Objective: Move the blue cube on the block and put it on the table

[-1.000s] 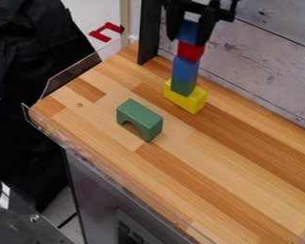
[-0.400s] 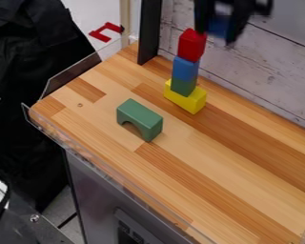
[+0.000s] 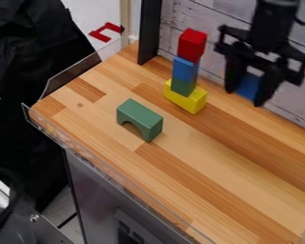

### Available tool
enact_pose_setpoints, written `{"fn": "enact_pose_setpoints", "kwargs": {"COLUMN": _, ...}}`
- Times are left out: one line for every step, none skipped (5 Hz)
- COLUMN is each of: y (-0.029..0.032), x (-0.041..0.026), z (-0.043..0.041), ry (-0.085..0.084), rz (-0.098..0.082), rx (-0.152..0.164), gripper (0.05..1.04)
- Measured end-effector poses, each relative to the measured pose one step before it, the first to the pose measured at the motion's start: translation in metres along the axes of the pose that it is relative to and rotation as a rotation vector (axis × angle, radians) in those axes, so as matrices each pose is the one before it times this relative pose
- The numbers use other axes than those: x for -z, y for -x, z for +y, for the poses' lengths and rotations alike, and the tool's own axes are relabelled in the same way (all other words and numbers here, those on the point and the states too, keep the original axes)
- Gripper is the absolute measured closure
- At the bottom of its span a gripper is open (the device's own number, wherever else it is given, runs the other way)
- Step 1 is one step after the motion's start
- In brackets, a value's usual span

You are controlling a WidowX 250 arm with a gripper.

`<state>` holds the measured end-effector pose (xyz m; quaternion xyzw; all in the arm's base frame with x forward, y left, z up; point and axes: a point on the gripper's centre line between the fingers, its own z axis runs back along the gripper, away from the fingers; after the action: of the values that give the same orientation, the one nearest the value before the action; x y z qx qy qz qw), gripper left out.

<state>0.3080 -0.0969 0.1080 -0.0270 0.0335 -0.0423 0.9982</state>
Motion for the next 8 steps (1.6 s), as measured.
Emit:
{"fn": "enact_pose_setpoints", "kwargs": {"y": 0.00141, "x": 0.01442, "z": -0.01293, "ry": -0.0138, "rz": 0.0410, "rx": 0.0517, "gripper": 0.566}}
{"fn": "enact_pose_setpoints", "kwargs": {"y": -0.00881, "x": 0.00890, "z": -0.00926, "ry": -0.0035, "rz": 0.0056, "rx": 0.0326, "gripper": 0.566}}
{"fn": "enact_pose_setpoints", "kwargs": {"y": -0.00628, "x": 0.00795, "z": 0.00220, "ry": -0.0115, "rz": 0.0074, "rx": -0.0041, "gripper": 0.566}}
{"fn": "enact_pose_setpoints", "kwargs": {"y": -0.00186, "x": 0.00182, "z": 0.00644, "ry": -0.0103, "rz": -0.0007, "rx": -0.0165, "gripper": 0.566}}
{"fn": "enact_pose_setpoints", "kwargs": {"y": 0.00241, "x": 0.01242, "z": 0.01048, "ry": 0.0052, "rz": 0.0011, "rx": -0.0369, "gripper": 0.566}}
{"fn": "enact_pose_setpoints", "kwargs": {"y": 0.00128, "x": 0.01095, "z": 0.01417, "ry": 0.0279, "rz": -0.0032, "rx": -0.0407, "gripper": 0.566}}
{"fn": "enact_pose_setpoints", "kwargs": {"y": 0.00262, "x": 0.01426, "z": 0.00359, "ry": 0.0284, "rz": 0.0082, "rx": -0.0196, "gripper": 0.566}}
{"fn": "enact_pose_setpoints", "kwargs": {"y": -0.00112, "x": 0.01049, "z": -0.00060, "ry": 0.0239, "rz": 0.0109, "rx": -0.0047, "gripper": 0.566}}
